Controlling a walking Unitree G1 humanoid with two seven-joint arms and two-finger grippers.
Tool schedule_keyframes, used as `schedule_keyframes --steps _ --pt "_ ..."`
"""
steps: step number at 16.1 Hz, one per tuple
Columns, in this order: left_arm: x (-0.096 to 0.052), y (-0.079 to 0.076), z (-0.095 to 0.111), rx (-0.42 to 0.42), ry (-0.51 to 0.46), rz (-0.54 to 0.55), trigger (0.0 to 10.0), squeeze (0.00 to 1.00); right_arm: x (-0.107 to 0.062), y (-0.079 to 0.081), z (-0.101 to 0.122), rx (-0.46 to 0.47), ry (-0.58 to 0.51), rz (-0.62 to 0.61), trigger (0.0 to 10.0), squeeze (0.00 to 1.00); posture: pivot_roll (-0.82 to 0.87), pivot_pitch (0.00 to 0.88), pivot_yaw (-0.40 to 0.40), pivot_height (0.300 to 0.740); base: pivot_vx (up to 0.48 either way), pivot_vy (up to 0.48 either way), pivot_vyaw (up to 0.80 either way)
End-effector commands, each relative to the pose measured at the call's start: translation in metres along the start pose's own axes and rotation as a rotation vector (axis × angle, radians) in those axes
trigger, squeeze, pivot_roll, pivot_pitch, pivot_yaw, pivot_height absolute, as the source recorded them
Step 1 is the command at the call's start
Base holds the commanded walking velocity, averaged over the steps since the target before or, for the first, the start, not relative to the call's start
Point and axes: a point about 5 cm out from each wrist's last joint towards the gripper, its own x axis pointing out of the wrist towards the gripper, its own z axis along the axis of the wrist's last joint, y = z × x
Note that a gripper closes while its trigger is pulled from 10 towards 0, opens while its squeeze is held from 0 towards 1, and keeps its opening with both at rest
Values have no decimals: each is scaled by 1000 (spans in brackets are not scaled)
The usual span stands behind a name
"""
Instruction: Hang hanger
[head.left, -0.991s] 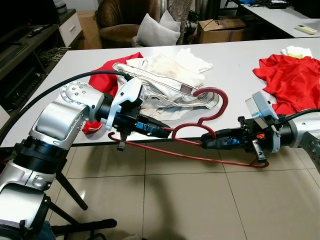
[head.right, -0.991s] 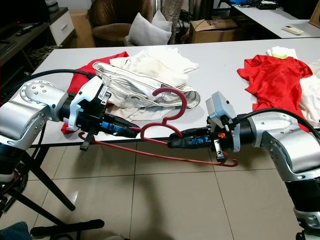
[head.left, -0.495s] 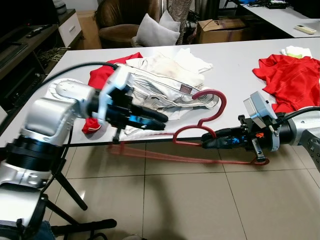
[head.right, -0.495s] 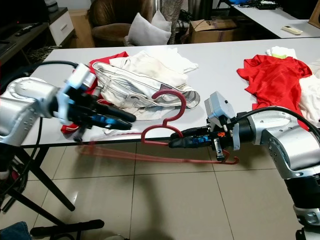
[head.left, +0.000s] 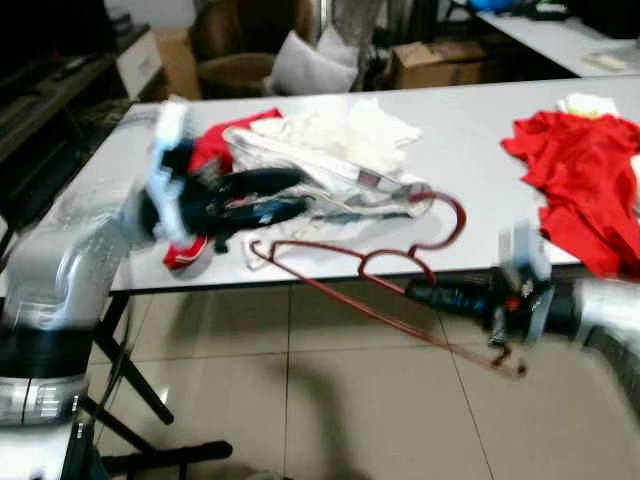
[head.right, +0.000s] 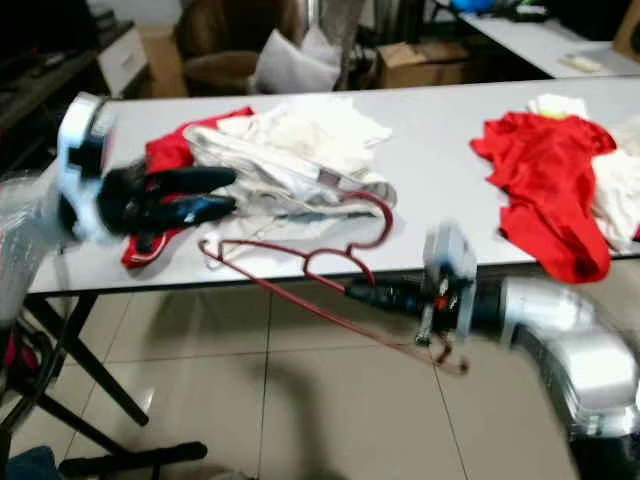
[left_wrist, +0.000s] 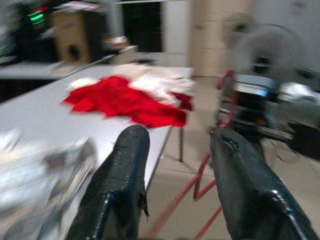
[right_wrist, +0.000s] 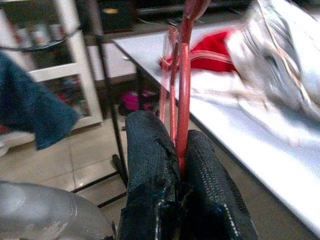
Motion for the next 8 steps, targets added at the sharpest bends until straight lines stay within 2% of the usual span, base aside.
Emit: schedule_keyframes --steps 1,4,5,6,7,8 --pt "-11 3 -18 -20 16 192 10000 0 1 4 7 -40 -47 -122 0 0 -157 0 85 719 0 0 0" --pt "-14 0 -75 -34 152 541 10000 0 11 6 -10 27 -94 -399 0 0 -161 0 80 719 0 0 0" --pt "-9 -4 -87 -27 165 621 10000 0 15 7 -19 51 -89 -506 3490 0 -161 0 77 719 0 0 0" --pt "-4 -8 -100 -34 191 715 10000 0 16 7 -32 77 -66 -661 5216 0 -158 0 74 719 0 0 0" --pt "-4 -8 -100 -34 191 715 10000 0 16 7 -32 77 -66 -661 5216 0 -158 0 74 719 0 0 0" --pt "-1 -11 -104 -35 197 735 10000 0 14 5 -37 72 -44 -744 10000 0 -158 0 72 719 0 0 0"
